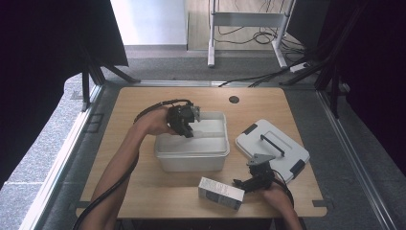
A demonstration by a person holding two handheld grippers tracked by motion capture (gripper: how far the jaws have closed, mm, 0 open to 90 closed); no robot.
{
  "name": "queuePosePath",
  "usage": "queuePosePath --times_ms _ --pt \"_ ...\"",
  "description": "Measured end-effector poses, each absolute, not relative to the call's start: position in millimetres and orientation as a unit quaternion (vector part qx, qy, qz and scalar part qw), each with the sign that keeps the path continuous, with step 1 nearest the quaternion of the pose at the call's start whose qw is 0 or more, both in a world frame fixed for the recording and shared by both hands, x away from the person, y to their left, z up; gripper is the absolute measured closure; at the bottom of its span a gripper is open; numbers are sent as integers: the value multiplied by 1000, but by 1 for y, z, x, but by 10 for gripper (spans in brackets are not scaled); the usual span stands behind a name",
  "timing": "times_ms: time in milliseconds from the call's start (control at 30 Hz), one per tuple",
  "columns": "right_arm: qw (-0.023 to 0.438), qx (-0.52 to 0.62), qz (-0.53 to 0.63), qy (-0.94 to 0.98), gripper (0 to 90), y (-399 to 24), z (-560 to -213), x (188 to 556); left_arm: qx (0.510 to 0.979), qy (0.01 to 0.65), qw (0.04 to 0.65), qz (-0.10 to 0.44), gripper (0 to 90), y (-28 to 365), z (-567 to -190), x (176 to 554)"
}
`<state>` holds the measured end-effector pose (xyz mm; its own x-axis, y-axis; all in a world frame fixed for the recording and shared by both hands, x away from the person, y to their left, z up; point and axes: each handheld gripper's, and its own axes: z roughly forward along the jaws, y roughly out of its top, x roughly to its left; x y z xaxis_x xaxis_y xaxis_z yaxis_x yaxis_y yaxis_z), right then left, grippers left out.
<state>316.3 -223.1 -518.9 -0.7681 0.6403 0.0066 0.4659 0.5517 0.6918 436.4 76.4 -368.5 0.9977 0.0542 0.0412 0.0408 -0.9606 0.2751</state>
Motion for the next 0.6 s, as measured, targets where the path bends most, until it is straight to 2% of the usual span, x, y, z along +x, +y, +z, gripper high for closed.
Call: queuePosePath --times_ms 67,133,333,600 --pt "124 317 351 872 0 -223 -519 316 991 20 133 21 859 75 -370 437" --pt "124 317 351 872 0 -223 -519 316 991 22 133 20 882 75 -370 437" --pt "124 317 352 872 0 -223 -519 316 990 19 138 9 889 76 -369 440" --pt "124 317 352 872 0 -223 -519 316 989 12 145 22 890 76 -360 439"
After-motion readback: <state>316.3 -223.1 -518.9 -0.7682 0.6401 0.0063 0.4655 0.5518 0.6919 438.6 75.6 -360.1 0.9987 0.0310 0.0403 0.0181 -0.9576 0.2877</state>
